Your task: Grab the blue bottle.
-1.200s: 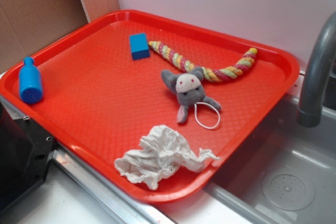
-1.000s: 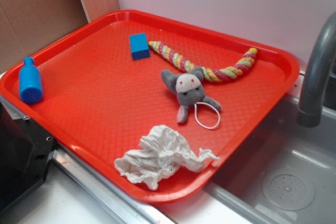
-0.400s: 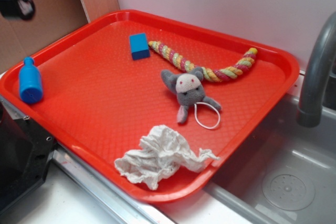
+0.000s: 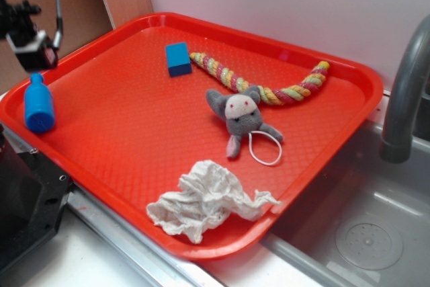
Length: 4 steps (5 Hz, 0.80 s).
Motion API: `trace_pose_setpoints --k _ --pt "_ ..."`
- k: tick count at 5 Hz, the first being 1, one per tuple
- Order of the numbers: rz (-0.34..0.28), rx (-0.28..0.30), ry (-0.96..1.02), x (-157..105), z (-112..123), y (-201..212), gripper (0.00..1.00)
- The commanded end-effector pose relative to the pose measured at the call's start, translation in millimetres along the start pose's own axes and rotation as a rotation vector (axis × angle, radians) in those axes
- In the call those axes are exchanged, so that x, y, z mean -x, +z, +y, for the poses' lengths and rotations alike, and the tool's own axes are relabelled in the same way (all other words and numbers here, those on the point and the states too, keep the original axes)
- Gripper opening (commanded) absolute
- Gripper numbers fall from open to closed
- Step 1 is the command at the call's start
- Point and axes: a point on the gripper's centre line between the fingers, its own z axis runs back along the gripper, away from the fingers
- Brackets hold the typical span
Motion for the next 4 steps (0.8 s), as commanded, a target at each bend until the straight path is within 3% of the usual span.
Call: trace_pose_setpoints --k 1,2,4 --pt "-0.010 0.095 0.074 -13.5 27.5 -35.9 1.00" --pt "0.010 0.034 0.099 -18.2 29.6 -52.4 1.00" --pt "0.010 0.034 0.099 -18.2 29.6 -52.4 1.00"
